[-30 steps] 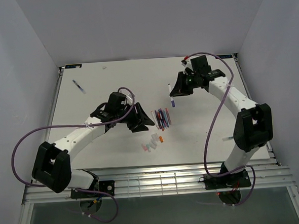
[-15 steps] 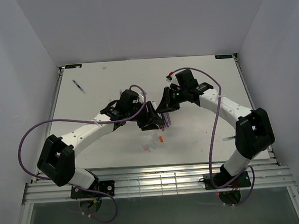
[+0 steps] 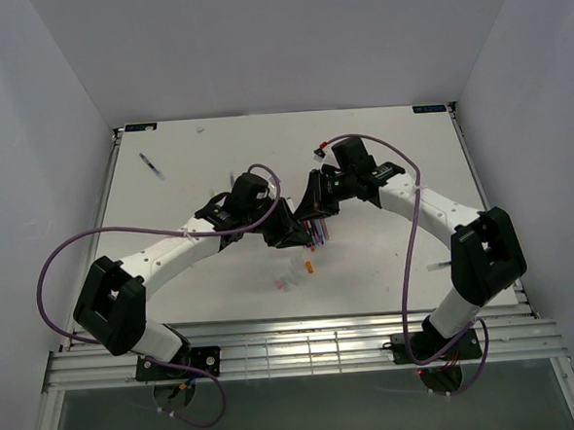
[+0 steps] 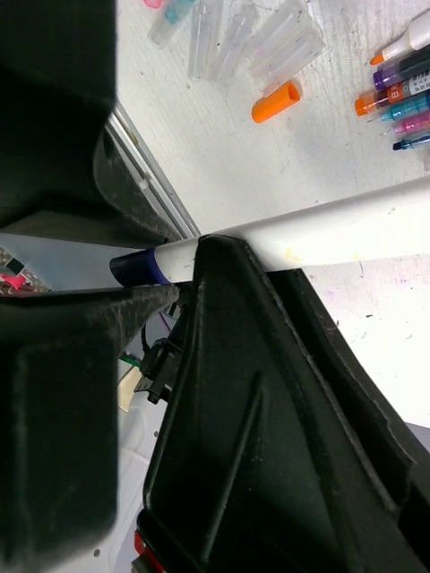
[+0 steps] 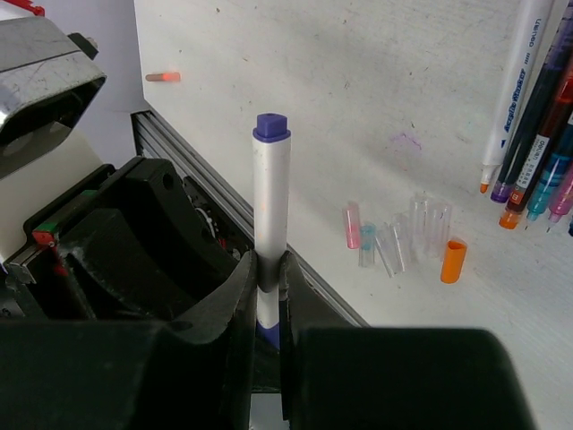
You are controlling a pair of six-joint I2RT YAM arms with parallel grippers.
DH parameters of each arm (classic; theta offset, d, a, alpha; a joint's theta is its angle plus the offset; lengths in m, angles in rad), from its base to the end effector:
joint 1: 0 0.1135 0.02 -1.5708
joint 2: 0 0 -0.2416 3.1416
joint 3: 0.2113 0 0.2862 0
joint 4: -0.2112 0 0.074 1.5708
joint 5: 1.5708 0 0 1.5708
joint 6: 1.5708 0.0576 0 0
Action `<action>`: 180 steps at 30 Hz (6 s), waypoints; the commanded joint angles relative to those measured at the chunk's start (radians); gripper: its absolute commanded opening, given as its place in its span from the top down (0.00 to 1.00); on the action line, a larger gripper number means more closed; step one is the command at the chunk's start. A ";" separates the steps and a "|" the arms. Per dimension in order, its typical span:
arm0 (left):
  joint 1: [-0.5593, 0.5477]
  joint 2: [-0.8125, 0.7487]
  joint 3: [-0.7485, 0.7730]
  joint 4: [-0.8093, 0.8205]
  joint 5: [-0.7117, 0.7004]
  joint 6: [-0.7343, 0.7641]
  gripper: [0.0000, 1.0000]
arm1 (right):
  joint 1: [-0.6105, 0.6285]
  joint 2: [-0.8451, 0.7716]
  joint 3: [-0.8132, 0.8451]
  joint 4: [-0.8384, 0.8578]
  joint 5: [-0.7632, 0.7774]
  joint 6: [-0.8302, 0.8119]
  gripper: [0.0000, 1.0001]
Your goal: Open the pen caps
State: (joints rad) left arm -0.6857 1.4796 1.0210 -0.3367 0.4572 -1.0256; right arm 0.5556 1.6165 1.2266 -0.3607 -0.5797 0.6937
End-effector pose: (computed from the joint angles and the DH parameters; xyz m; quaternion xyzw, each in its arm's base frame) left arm 0.2652 -0.2498 0.1943 -0.0680 0.9032 -0.4156 0.0831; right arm 0.3249 0.2389 0.2207 -0.0531 0.8846 0.4361 0.1567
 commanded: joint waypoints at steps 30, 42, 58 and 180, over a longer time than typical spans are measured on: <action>-0.057 -0.209 -0.229 -0.117 -0.149 0.024 1.00 | -0.085 0.361 0.435 -0.089 0.112 -0.017 0.92; -0.063 -0.202 -0.119 -0.386 -0.404 0.104 1.00 | -0.066 0.448 0.753 -0.313 0.340 -0.197 0.92; -0.060 -0.354 -0.222 -0.098 -0.316 0.087 1.00 | 0.013 0.177 0.237 -0.049 -0.147 -0.060 0.54; -0.043 -0.723 -0.570 0.176 -0.104 -0.079 1.00 | 0.058 0.388 0.672 0.007 0.182 -0.146 0.92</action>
State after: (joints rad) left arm -0.7292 0.7750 0.4259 -0.1650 0.3233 -1.0874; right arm 0.5827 2.0510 1.8397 -0.3477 -0.5102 0.6460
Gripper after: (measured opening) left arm 0.260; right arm 0.223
